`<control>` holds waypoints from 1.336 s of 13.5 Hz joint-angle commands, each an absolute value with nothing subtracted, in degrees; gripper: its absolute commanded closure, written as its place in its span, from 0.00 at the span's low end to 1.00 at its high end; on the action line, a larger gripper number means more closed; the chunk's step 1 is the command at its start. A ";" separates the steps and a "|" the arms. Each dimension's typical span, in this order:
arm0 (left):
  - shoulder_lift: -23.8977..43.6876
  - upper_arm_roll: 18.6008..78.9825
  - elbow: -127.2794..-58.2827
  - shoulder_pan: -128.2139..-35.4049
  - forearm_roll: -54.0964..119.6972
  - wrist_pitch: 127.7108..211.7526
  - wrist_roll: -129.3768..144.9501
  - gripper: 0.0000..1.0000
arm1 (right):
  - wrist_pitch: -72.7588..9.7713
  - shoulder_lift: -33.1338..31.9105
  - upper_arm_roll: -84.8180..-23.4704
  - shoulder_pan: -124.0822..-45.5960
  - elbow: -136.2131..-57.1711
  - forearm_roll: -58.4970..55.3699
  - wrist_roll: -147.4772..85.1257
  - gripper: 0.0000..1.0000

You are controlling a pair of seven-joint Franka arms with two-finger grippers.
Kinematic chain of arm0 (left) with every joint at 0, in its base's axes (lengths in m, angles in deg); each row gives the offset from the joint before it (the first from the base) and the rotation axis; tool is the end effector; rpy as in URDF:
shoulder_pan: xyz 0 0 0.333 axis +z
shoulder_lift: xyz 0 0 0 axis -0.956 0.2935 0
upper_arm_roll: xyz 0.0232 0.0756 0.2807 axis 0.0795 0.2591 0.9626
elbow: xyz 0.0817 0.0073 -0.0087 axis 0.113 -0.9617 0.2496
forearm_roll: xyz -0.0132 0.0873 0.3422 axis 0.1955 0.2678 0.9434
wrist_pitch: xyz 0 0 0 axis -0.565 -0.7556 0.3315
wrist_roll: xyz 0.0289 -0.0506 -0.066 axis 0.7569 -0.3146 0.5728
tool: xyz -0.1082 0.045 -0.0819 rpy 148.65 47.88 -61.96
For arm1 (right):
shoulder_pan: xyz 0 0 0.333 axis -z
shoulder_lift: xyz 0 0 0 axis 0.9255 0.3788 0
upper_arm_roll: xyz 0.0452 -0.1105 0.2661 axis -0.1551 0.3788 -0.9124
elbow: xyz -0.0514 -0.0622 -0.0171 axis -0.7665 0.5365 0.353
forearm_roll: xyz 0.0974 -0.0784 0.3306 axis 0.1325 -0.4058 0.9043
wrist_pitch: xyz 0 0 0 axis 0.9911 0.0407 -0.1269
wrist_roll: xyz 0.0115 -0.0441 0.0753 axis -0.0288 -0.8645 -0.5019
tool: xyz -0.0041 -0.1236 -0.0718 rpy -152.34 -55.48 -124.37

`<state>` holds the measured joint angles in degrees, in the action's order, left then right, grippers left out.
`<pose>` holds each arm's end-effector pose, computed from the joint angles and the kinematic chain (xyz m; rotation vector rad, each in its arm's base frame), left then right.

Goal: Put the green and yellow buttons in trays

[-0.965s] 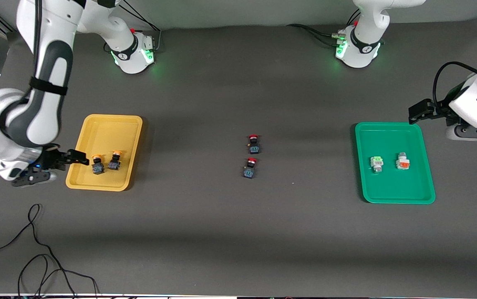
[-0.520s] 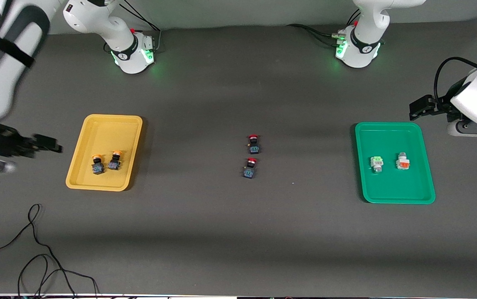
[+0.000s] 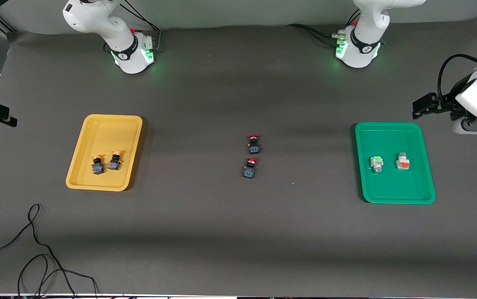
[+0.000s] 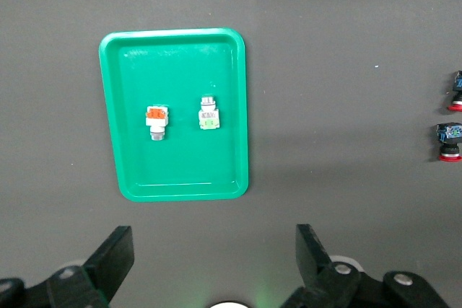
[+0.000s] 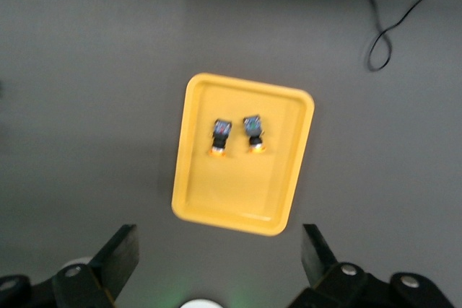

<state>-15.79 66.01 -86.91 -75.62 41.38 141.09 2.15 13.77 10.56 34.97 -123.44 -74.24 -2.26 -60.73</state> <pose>0.5036 -0.0337 0.5349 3.1334 -0.0789 -0.1467 0.5209 -0.0662 0.5719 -3.0728 -0.1242 0.1323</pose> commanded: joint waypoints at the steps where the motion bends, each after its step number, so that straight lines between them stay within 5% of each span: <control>1: -16.61 66.68 -86.50 -76.19 41.00 139.32 1.51 0.00 | 15.75 10.37 33.13 -122.76 -72.82 -3.86 -58.75 0.00; 12: -16.69 66.85 -85.97 -76.10 40.91 139.32 1.51 0.00 | 14.61 10.29 32.52 -125.84 -72.47 -3.87 -50.23 0.00; 18: -16.61 66.85 -85.97 -76.10 40.91 139.40 1.42 0.00 | 14.87 5.99 20.68 -116.71 -69.48 -8.15 -50.14 0.00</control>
